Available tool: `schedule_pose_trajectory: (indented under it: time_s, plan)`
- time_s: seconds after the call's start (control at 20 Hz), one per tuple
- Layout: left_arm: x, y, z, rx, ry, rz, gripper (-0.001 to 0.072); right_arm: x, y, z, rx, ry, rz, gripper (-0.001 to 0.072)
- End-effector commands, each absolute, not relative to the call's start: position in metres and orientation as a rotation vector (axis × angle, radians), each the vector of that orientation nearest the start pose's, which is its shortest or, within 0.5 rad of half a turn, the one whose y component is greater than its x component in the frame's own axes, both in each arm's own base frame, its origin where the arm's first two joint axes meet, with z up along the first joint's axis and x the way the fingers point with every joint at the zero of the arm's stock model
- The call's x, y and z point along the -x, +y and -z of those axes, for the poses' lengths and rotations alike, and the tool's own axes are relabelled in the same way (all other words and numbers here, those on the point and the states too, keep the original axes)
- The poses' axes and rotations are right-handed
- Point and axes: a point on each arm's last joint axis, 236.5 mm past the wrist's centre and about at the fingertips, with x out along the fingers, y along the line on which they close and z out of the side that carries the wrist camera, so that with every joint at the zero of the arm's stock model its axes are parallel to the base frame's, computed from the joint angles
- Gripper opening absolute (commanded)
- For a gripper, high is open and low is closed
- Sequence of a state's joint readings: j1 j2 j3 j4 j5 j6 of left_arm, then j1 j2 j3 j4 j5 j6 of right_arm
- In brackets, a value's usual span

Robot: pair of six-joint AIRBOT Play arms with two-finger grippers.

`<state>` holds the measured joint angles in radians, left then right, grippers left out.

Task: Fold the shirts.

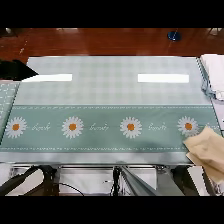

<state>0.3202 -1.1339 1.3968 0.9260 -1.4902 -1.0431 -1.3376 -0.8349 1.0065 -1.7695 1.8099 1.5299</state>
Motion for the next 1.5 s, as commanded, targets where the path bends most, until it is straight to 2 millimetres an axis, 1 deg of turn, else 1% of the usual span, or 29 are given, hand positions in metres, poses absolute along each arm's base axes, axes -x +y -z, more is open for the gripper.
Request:
schedule_pose_trajectory:
  time_s: [0.0, 0.05, 0.15, 0.2, 0.3, 0.4, 0.45, 0.5, 0.55, 0.6, 0.65, 0.85, 0.9, 0.95, 1.0, 1.05, 1.1, 1.15, 1.2, 1.25, 1.3, 1.35, 1.4, 1.45]
  plan:
    - [-0.361, -0.028, -0.168, 0.147, 0.967, 0.513, 0.0529, 0.038, -0.185, -0.057, -1.053, 1.475, 1.25, 0.0022]
    - [-0.362, -0.028, -0.168, 0.148, 0.965, 0.511, 0.0529, 0.04, -0.184, -0.049, -1.054, 1.487, 1.251, 0.0022]
    - [-0.368, -0.025, -0.171, 0.147, 0.94, 0.494, 0.0529, 0.049, -0.176, -0.029, -1.062, 1.547, 1.257, 0.0022]
    - [-0.373, -0.023, -0.172, 0.146, 0.922, 0.481, 0.0528, 0.058, -0.171, -0.02, -1.053, 1.594, 1.266, 0.0023]
    - [-0.379, -0.02, -0.175, 0.145, 0.897, 0.464, 0.0526, 0.085, -0.168, -0.008, -0.983, 1.701, 1.327, 0.0023]
    - [-0.381, -0.019, -0.176, 0.144, 0.887, 0.458, 0.0525, 0.114, -0.177, -0.01, -0.857, 1.787, 1.416, 0.0024]
    - [-0.381, -0.019, -0.176, 0.144, 0.886, 0.457, 0.0525, 0.127, -0.186, -0.015, -0.775, 1.816, 1.462, 0.0025]
    - [-0.381, -0.019, -0.176, 0.144, 0.886, 0.457, 0.0524, 0.134, -0.197, -0.02, -0.704, 1.817, 1.492, 0.0027]
    - [-0.382, -0.019, -0.177, 0.149, 0.883, 0.452, 0.0523, 0.135, -0.209, -0.02, -0.651, 1.795, 1.499, 0.0156]
    - [-0.385, -0.017, -0.178, 0.166, 0.877, 0.437, 0.0523, 0.133, -0.219, -0.016, -0.624, 1.766, 1.494, 0.0431]
    - [-0.387, -0.016, -0.179, 0.175, 0.87, 0.426, 0.0523, 0.131, -0.227, -0.012, -0.609, 1.745, 1.485, 0.0568]
    - [-0.388, -0.016, -0.179, 0.175, 0.868, 0.424, 0.0523, 0.124, -0.254, -0.001, -0.532, 1.702, 1.449, 0.058]
    - [-0.388, -0.016, -0.179, 0.175, 0.868, 0.425, 0.0523, 0.119, -0.267, 0.0, -0.49, 1.659, 1.453, 0.0579]
    - [-0.388, -0.016, -0.179, 0.175, 0.868, 0.424, 0.0523, 0.103, -0.286, 0.003, -0.462, 1.543, 1.457, 0.0525]
    - [-0.388, -0.016, -0.178, 0.176, 0.871, 0.425, 0.0522, 0.071, -0.31, 0.005, -0.438, 1.378, 1.434, 0.0384]
    - [-0.389, -0.016, -0.176, 0.178, 0.874, 0.425, 0.0522, 0.025, -0.337, 0.0, -0.432, 1.156, 1.392, 0.0341]
    - [-0.39, -0.015, -0.174, 0.182, 0.88, 0.426, 0.0523, -0.042, -0.367, -0.022, -0.458, 0.836, 1.329, 0.0292]
    - [-0.392, -0.015, -0.171, 0.185, 0.886, 0.426, 0.0523, -0.108, -0.39, -0.062, -0.5, 0.5, 1.254, 0.0165]
    - [-0.393, -0.015, -0.168, 0.189, 0.893, 0.428, 0.0523, -0.173, -0.4, -0.109, -0.555, 0.192, 1.151, 0.0091]
    - [-0.395, -0.016, -0.165, 0.19, 0.898, 0.432, 0.0523, -0.236, -0.391, -0.141, -0.574, 0.064, 1.019, 0.0069]
    - [-0.399, -0.018, -0.162, 0.188, 0.899, 0.436, 0.0522, -0.317, -0.353, -0.157, -0.516, 0.113, 0.808, 0.0039]
    - [-0.403, -0.022, -0.159, 0.171, 0.898, 0.452, 0.0523, -0.394, -0.292, -0.16, -0.424, 0.225, 0.566, 0.0039]
    - [-0.406, -0.028, -0.153, 0.146, 0.904, 0.475, 0.0522, -0.461, -0.206, -0.152, -0.357, 0.353, 0.3, 0.0039]
    - [-0.409, -0.033, -0.145, 0.13, 0.922, 0.483, 0.0523, -0.501, -0.122, -0.134, -0.362, 0.48, 0.084, 0.0039]
